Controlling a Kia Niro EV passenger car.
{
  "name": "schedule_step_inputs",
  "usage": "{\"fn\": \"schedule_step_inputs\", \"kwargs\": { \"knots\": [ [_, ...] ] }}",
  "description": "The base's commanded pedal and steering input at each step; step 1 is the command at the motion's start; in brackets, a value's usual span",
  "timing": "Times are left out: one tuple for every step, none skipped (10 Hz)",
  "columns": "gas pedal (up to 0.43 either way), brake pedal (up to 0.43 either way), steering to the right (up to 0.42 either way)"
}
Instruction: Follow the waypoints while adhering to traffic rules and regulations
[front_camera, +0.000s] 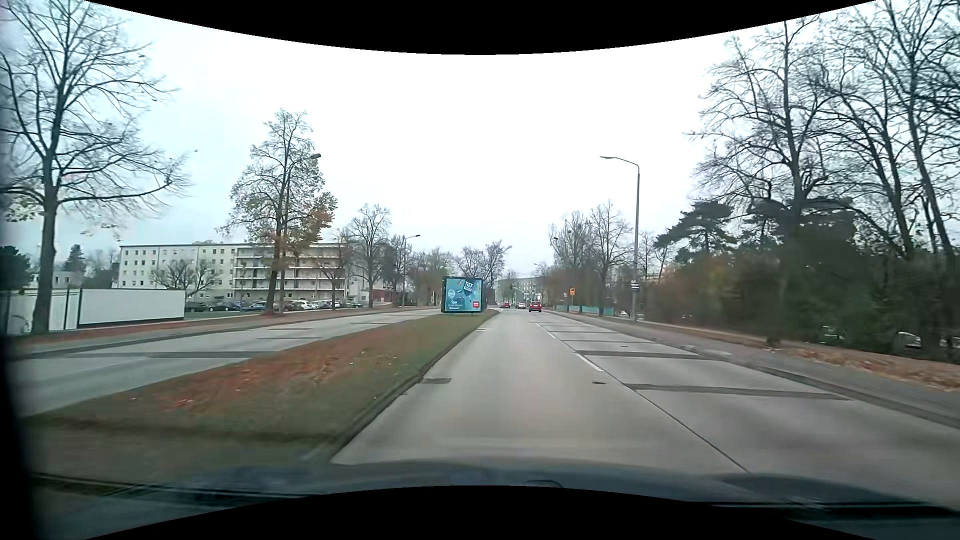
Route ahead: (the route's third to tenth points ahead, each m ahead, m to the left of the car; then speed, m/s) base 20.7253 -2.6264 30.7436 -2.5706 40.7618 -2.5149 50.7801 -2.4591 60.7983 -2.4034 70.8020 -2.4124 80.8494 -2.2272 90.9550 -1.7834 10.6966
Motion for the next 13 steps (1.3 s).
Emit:
{"fn": "schedule_step_inputs", "kwargs": {
  "knots": [
    [0.098, 0.000, 0.005],
    [0.098, 0.000, 0.005],
    [0.098, 0.000, 0.005],
    [0.098, 0.000, 0.005],
    [0.098, 0.000, 0.006],
    [0.098, 0.000, 0.006],
    [0.098, 0.000, 0.006],
    [0.098, 0.000, 0.005],
    [0.079, 0.000, 0.005],
    [0.079, 0.000, 0.005],
    [0.079, 0.000, 0.005],
    [0.079, 0.000, 0.005],
    [0.079, 0.000, 0.005]
  ]
}}
